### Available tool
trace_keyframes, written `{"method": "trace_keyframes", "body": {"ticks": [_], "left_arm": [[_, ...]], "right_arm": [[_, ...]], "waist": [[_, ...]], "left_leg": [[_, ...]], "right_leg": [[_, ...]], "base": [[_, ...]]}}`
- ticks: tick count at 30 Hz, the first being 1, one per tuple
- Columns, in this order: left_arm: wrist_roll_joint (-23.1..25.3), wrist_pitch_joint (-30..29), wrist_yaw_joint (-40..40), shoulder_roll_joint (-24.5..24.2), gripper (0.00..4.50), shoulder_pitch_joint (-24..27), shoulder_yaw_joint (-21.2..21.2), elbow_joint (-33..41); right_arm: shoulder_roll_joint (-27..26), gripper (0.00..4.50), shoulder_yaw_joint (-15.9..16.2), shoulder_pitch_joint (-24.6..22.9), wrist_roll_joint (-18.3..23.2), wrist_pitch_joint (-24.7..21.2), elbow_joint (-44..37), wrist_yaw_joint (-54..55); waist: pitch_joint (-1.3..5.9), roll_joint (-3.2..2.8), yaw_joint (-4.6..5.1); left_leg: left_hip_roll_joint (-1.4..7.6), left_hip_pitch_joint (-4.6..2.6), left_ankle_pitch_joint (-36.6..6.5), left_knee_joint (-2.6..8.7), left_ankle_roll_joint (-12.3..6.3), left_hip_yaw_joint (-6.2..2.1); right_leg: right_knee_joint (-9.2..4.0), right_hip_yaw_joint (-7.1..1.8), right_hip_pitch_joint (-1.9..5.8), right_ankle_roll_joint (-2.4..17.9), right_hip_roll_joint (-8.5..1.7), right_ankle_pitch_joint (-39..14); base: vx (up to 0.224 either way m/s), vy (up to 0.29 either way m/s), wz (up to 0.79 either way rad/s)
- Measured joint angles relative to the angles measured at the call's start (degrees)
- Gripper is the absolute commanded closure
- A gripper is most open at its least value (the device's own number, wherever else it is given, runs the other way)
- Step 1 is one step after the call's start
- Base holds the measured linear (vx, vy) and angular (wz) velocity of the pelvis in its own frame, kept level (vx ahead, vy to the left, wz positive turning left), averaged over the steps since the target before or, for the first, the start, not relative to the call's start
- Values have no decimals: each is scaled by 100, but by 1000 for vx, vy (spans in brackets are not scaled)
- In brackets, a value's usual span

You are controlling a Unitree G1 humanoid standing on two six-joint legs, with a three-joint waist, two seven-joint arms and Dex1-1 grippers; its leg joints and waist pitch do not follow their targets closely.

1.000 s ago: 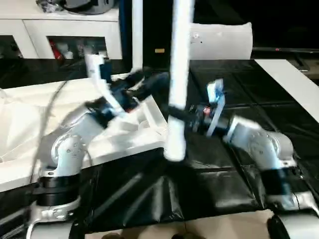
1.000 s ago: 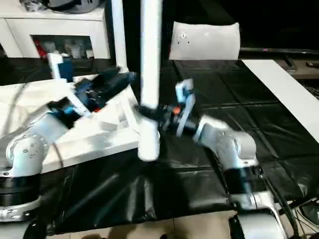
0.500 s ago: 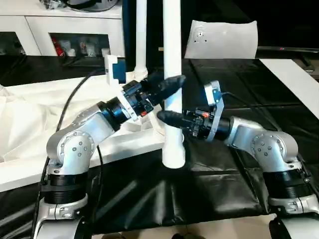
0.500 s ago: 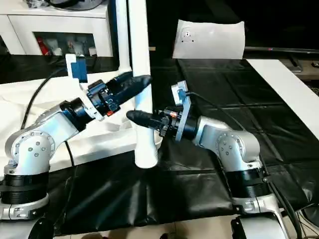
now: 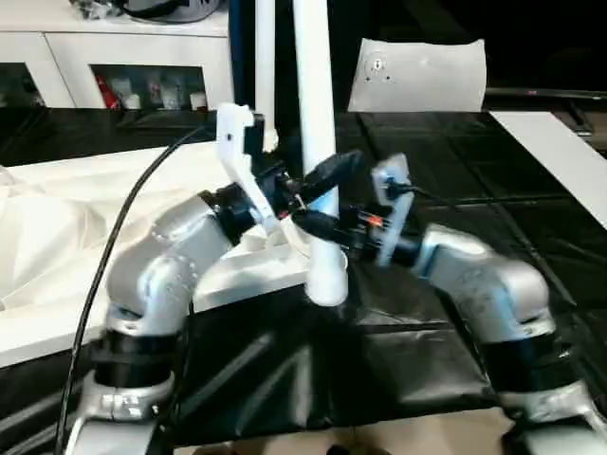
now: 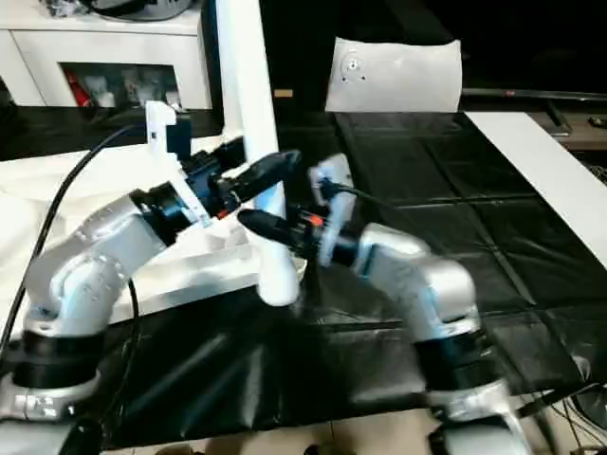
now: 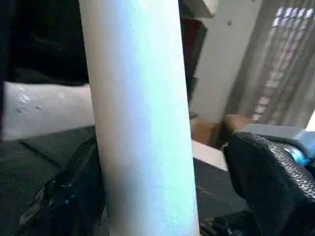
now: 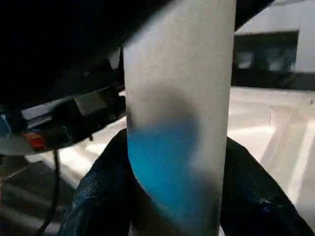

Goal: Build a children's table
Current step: Insert table leg to table base

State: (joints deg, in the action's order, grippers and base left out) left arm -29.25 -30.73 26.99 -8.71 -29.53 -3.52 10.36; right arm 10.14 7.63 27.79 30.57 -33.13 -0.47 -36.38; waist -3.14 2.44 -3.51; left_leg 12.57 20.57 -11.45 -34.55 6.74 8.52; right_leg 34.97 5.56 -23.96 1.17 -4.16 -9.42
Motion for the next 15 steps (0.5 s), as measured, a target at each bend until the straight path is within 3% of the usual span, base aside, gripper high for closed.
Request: {"method": "trace_keyframes", "body": {"ticks": [8,15], "left_arm": [[892,862,-317,24,106,243,-365,8],[1341,1172,-673,129,106,478,-491,48]], "right_arm": [[-326,268,85,-69,-363,443,41,398],[-446,268,81,-148,-538,596,88,579]], "waist": [[0,0,9],[0,-1,18]], "left_leg": [[0,-2,0,0,1,0],[0,-2,0,1,0,1]], "right_leg": [[-1,-1,1,0,-1,0],[-1,-3,0,0,0,0]], "base": [[0,0,0],[0,0,0]]}}
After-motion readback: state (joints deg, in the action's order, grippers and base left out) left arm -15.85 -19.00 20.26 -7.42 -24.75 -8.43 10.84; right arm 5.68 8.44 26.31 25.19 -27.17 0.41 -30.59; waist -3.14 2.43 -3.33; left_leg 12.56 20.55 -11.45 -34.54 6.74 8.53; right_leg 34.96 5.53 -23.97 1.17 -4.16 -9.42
